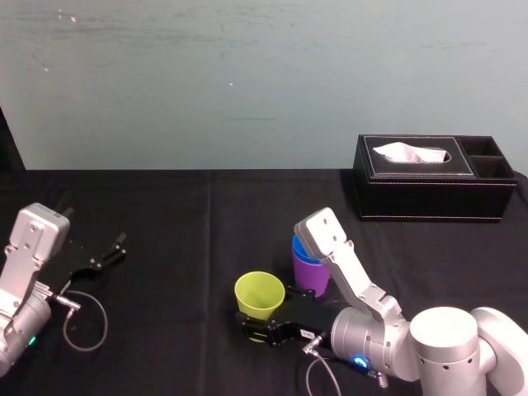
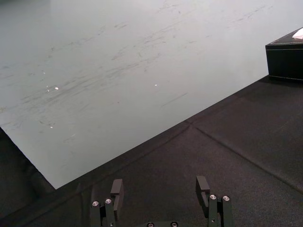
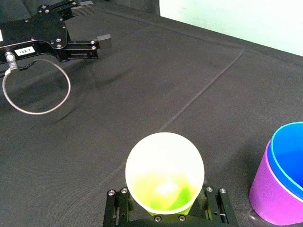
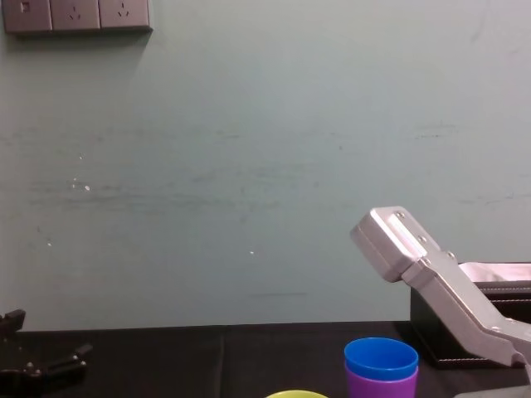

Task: Stack the three plastic cups sequentially using one hand.

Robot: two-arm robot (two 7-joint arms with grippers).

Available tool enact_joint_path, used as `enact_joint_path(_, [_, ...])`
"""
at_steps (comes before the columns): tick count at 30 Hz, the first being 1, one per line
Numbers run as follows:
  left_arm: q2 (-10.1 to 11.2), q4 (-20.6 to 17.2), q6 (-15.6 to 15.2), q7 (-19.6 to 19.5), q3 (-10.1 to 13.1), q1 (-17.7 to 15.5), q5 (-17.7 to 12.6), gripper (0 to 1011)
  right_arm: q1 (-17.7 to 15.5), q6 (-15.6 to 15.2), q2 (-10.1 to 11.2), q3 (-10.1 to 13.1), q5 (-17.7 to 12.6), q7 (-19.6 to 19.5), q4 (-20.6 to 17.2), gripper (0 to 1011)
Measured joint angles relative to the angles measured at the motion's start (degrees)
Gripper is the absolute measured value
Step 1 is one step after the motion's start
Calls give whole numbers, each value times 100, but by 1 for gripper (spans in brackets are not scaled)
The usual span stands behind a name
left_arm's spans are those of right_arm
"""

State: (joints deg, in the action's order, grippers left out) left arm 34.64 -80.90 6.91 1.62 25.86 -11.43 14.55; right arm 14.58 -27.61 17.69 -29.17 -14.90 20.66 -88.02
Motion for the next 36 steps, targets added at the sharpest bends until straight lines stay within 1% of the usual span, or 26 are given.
enact_joint_path(4, [0,0,0,0,0,0,0,1000,0,0,1,0,0,0,0,734])
enact_joint_path(7, [0,0,0,0,0,0,0,1000,-18,10,14,28,4,-9,-81,734])
enact_joint_path(10, [0,0,0,0,0,0,0,1000,-41,12,44,134,-6,-34,-273,734])
enact_joint_path(13, [0,0,0,0,0,0,0,1000,-39,-6,70,192,-33,-36,-409,734])
enact_joint_path(16, [0,0,0,0,0,0,0,1000,-8,-46,118,261,-87,-23,-588,734])
enact_joint_path(17, [0,0,0,0,0,0,0,1000,16,-82,142,312,-148,7,-689,734])
enact_joint_path(18, [0,0,0,0,0,0,0,1000,16,-82,142,312,-148,7,-689,734])
enact_joint_path(21, [0,0,0,0,0,0,0,1000,89,-158,205,428,-299,57,-896,734])
enact_joint_path(25, [0,0,0,0,0,0,0,1000,161,-198,268,512,-405,61,-1037,734])
enact_joint_path(30, [0,0,0,0,0,0,0,1000,233,-221,352,611,-499,24,-1120,733])
enact_joint_path(36, [0,0,0,0,0,0,0,1000,271,-210,412,656,-542,-89,-1081,734])
